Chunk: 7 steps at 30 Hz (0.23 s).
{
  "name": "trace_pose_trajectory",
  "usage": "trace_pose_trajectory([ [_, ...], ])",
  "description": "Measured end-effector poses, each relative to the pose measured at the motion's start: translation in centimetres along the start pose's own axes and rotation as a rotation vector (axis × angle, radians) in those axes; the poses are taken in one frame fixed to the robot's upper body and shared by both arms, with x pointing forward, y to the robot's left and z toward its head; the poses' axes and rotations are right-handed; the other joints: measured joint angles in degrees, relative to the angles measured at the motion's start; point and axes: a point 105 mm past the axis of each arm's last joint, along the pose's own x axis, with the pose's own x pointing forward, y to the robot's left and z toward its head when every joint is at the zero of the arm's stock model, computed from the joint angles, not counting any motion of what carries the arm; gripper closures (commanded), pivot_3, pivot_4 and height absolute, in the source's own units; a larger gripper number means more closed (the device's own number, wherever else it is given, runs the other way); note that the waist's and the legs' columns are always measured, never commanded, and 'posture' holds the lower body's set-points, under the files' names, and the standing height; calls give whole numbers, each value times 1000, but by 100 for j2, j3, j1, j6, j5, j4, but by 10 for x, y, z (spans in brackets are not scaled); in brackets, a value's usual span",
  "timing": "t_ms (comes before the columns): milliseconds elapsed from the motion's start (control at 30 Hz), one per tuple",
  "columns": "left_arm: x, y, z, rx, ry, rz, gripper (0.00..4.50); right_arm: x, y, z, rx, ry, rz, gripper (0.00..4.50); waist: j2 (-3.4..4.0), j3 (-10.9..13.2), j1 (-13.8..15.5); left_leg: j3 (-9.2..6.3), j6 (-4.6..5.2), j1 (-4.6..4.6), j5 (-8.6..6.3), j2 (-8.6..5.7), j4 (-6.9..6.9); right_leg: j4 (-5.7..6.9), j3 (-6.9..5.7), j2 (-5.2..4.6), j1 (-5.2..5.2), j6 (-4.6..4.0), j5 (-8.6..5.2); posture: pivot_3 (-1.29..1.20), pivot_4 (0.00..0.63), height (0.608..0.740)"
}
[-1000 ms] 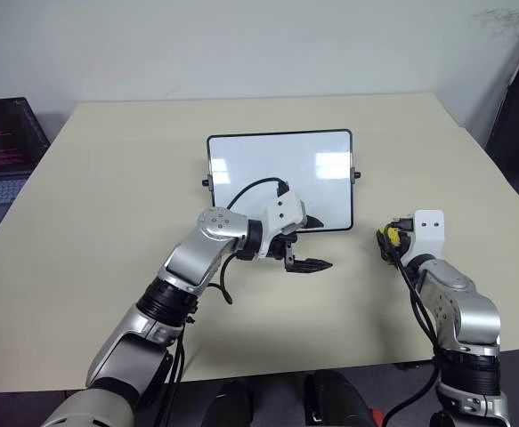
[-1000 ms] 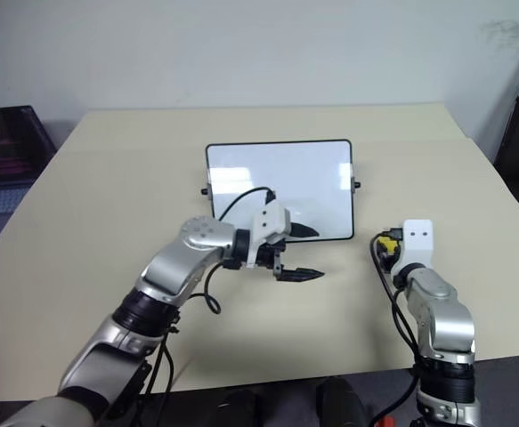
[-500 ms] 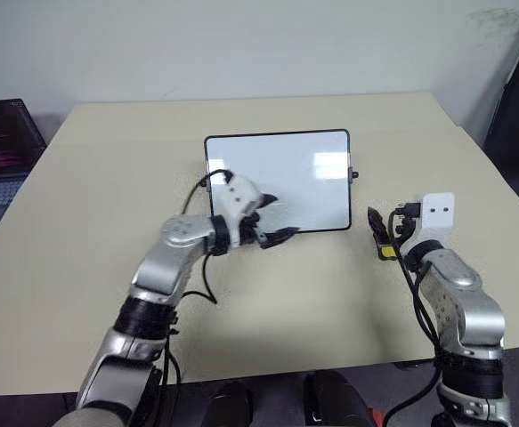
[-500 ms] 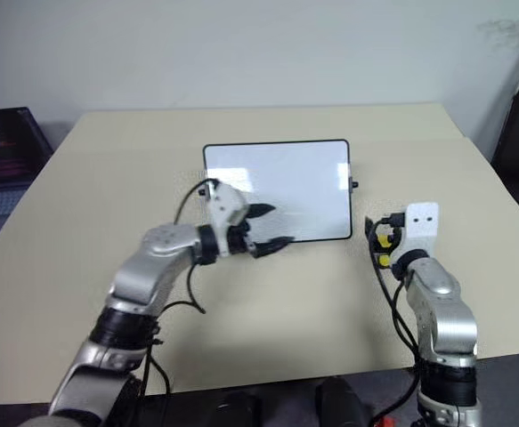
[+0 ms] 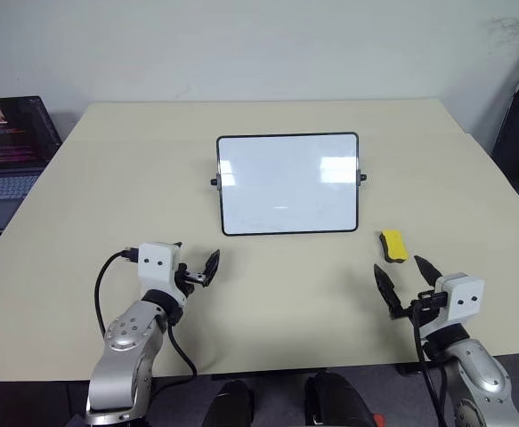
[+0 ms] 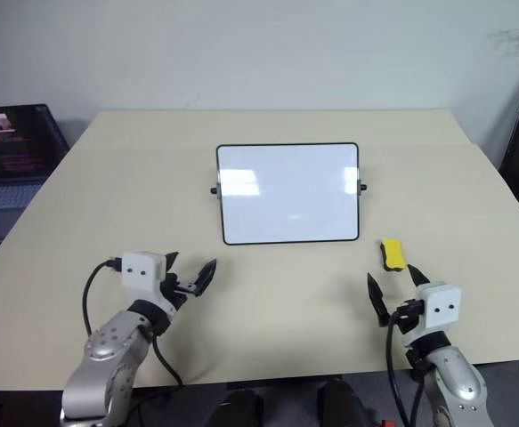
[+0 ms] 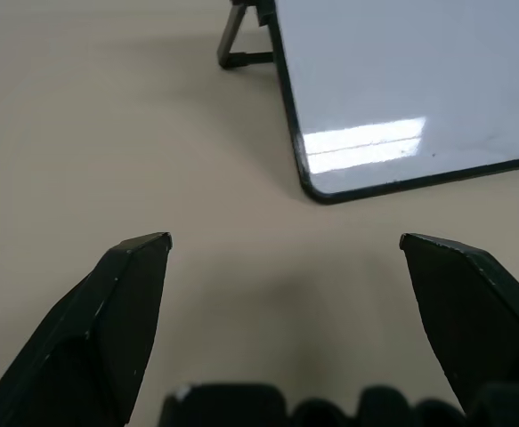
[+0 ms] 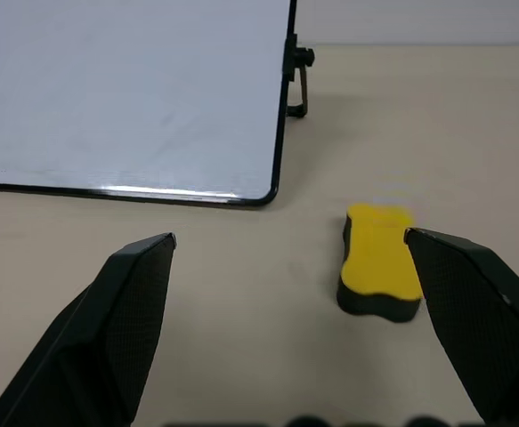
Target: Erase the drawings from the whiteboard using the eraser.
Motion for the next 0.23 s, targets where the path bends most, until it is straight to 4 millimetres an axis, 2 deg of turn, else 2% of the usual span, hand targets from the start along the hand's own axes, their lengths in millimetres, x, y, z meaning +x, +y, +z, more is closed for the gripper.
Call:
trace_pose_trajectory([
  [100,-5,1,-4,12,4,20,0,-1,-2,-3,5,3,-9,56,2,-1,-6,4,-1,1,-1,0,-5,-2,2,7,-4,-4,-1,0,150,740],
  [233,-10,-8,-13,0,30,11,0,-6,-11,-12,35,35,-38,56,2,-1,-4,4,-1,-8,-2,3,-5,-9,5,5,-6,0,-3,0,150,740],
])
